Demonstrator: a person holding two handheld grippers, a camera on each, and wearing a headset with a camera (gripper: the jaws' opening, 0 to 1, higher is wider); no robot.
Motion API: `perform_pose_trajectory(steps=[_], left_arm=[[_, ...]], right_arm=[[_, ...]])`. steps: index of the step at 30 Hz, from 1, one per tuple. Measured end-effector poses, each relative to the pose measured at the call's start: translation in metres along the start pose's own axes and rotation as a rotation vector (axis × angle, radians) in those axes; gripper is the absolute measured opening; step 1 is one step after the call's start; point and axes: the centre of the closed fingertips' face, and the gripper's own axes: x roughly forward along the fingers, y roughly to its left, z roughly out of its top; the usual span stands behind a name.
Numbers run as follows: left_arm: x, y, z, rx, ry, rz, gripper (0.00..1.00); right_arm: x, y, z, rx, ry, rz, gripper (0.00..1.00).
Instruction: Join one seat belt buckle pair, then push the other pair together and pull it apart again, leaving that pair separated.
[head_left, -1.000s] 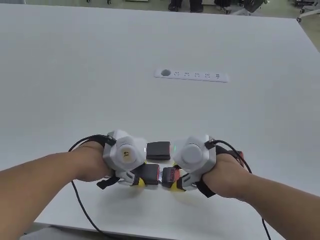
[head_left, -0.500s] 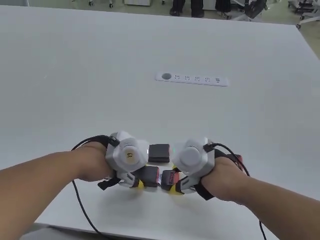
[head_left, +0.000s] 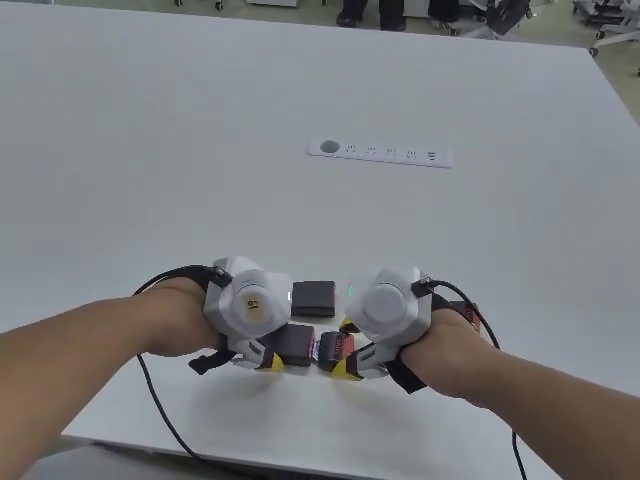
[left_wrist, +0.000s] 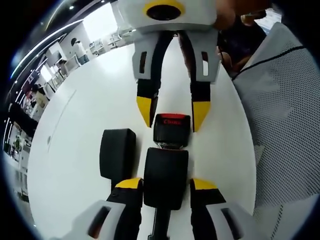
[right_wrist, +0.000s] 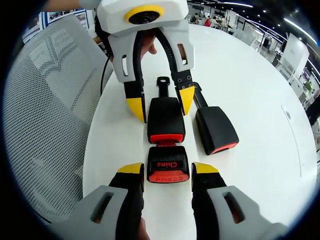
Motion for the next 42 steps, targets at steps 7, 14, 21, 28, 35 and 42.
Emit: perform_pose_trajectory(steps=[7, 14, 21, 28, 35, 42], left_arm=[[-0.016, -0.003, 0.016, -0.021, -0.045, -0.005, 0.41], [-0.030, 0.013, 0.042, -0.040, -0.124, 0.014, 0.41], [-0.025, 0.037, 0.053, -0.021, -0.124, 0.043, 0.43], [-0.017, 0.050, 0.059, -0.009, -0.106, 0.049, 0.44], [-0.007, 0.065, 0.053, -0.045, -0.100, 0.040, 0.44], [0.005, 0.074, 0.040, -0.027, -0.058, -0.001, 0.44]], right_arm=[[-0.015, 0.008, 0.010, 0.009, -0.028, 0.001, 0.36], [-0.034, 0.005, 0.020, -0.029, -0.063, -0.014, 0.35], [-0.051, -0.012, 0.005, -0.024, -0.058, -0.043, 0.34], [-0.068, -0.034, -0.019, -0.008, -0.042, -0.081, 0.34], [-0.088, -0.063, -0.057, 0.030, -0.006, -0.120, 0.33], [-0.100, -0.076, -0.097, 0.072, 0.044, -0.137, 0.33]])
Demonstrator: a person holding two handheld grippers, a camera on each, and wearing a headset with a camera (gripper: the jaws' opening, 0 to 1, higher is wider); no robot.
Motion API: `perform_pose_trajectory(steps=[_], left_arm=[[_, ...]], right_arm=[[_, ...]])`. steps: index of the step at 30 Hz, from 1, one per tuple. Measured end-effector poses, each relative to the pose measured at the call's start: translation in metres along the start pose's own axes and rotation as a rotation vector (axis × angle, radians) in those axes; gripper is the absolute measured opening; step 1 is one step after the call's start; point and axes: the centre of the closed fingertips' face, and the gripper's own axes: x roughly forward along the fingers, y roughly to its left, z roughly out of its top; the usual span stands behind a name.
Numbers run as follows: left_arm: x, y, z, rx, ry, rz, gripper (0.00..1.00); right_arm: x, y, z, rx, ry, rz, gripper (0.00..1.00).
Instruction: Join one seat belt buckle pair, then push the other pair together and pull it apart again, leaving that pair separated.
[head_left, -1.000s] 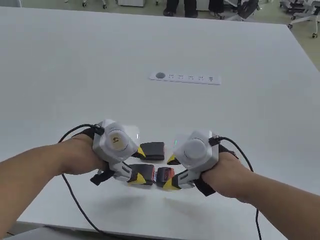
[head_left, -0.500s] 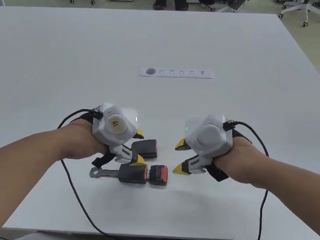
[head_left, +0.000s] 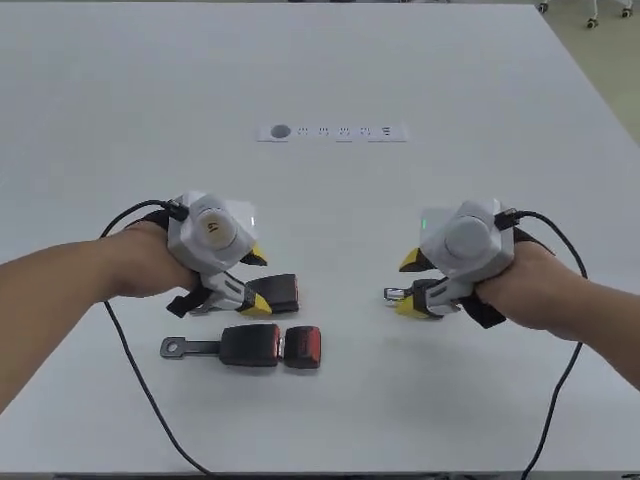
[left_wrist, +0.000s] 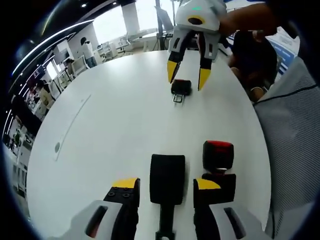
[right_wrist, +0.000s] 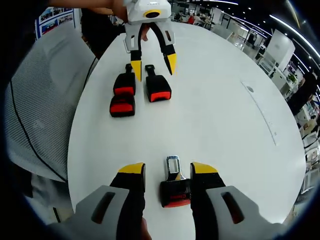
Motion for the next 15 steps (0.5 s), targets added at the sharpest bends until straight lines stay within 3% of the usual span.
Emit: perform_pose_trajectory(steps=[3, 15], left_arm=[[0.000, 0.003, -0.001, -0.003, 0.007, -0.003, 0.44], [0.014, 0.005, -0.017, 0.038, 0.063, -0.038, 0.40]], right_arm=[[-0.001, -0.007, -0.019, 0.015, 0.020, -0.012, 0.35], [0.009, -0.005, -0.033, -0.021, 0.068, 0.023, 0.35]])
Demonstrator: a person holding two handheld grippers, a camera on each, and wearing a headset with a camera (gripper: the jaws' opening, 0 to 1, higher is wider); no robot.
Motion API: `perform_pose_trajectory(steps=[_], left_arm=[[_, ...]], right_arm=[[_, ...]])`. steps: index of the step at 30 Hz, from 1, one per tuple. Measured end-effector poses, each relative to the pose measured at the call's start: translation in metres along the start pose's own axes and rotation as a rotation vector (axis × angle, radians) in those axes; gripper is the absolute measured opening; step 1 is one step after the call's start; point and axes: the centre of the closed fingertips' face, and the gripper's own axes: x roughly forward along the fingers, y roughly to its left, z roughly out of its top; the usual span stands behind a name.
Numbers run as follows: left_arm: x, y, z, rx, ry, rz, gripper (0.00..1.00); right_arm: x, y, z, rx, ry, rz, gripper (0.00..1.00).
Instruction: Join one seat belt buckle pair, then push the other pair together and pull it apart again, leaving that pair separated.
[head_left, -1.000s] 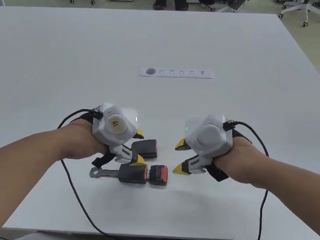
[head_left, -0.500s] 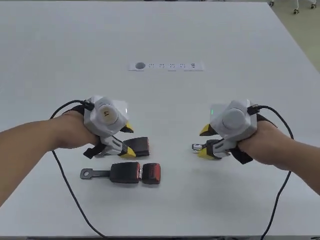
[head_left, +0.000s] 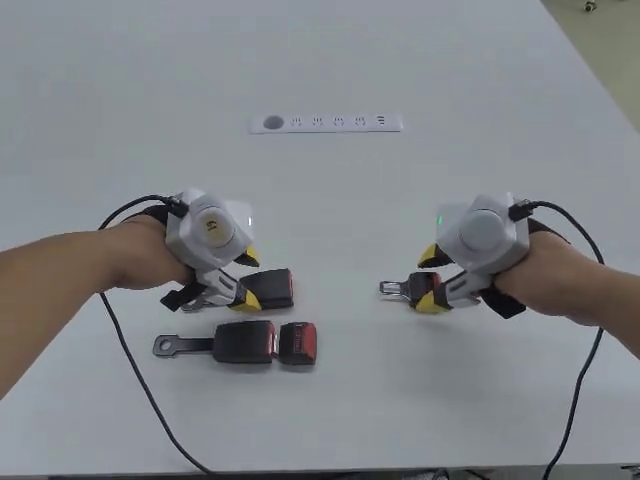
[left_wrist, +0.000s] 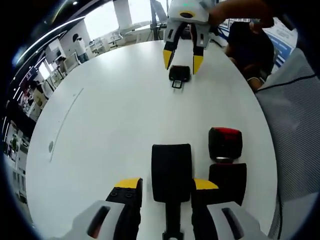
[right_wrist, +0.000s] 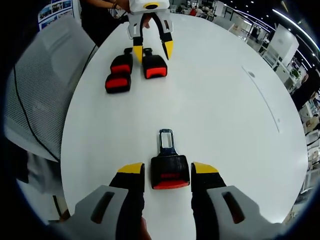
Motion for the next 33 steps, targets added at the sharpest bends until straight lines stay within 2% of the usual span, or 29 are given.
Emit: perform_pose_trajectory(steps=[3, 6, 18, 23, 33], left_arm=[[0.002, -0.004, 0.002, 0.016, 0.003, -0.011, 0.40], [0.006, -0.003, 0.002, 0.024, 0.008, -0.023, 0.39], [0.010, -0.009, -0.001, 0.090, 0.046, -0.067, 0.37], [0.010, -0.012, 0.001, 0.102, 0.048, -0.080, 0.36], [0.009, -0.017, 0.006, 0.169, 0.070, -0.096, 0.35]], right_arm=[[0.001, 0.000, -0.004, 0.003, 0.008, 0.006, 0.34], [0.008, -0.001, -0.011, 0.003, 0.017, 0.011, 0.34], [0.010, -0.003, -0.011, -0.027, 0.031, 0.045, 0.32], [0.011, -0.003, -0.013, -0.037, 0.035, 0.057, 0.32], [0.012, -0.003, -0.014, -0.057, 0.052, 0.073, 0.33]])
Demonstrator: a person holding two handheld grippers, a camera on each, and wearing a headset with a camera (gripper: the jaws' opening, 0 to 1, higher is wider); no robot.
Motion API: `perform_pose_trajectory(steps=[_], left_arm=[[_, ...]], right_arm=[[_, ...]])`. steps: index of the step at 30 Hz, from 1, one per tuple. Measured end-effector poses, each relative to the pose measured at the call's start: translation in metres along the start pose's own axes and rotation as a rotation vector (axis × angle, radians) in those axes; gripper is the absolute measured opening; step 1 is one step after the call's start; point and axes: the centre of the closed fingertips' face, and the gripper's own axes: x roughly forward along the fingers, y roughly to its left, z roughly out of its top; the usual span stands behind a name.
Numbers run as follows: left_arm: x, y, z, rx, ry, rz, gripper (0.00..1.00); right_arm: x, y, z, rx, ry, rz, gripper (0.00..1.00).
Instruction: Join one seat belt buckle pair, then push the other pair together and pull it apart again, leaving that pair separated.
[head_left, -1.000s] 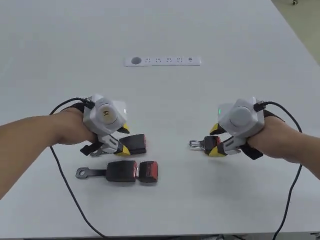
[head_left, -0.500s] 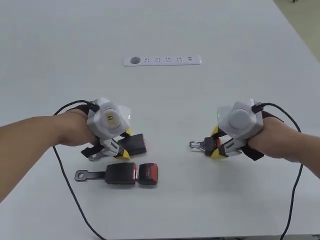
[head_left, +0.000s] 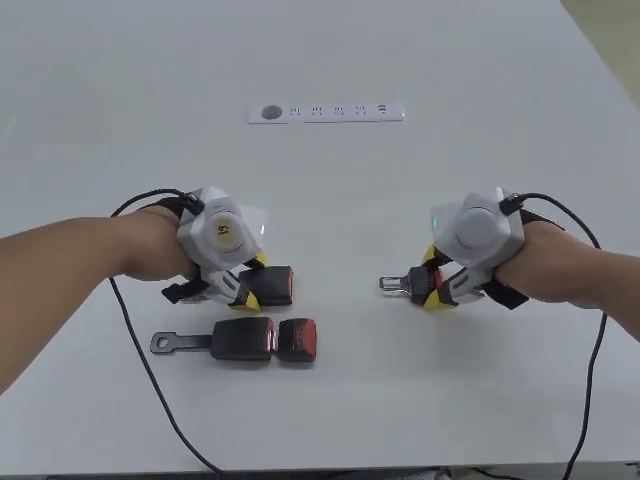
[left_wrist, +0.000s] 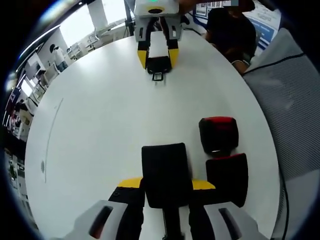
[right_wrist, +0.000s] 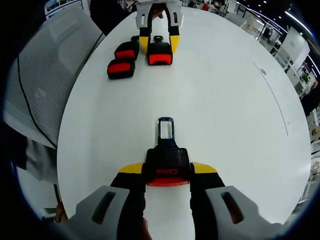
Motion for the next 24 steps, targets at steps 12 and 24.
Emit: perform_pose_trajectory(steps=[12, 24], left_arm=[[0.000, 0.001, -0.001, -0.006, 0.011, 0.004, 0.34], [-0.001, 0.000, 0.000, 0.013, 0.006, 0.015, 0.34]], right_arm=[[0.002, -0.001, 0.006, 0.019, -0.009, -0.012, 0.32], [0.021, 0.003, 0.047, 0.014, -0.052, -0.006, 0.32]])
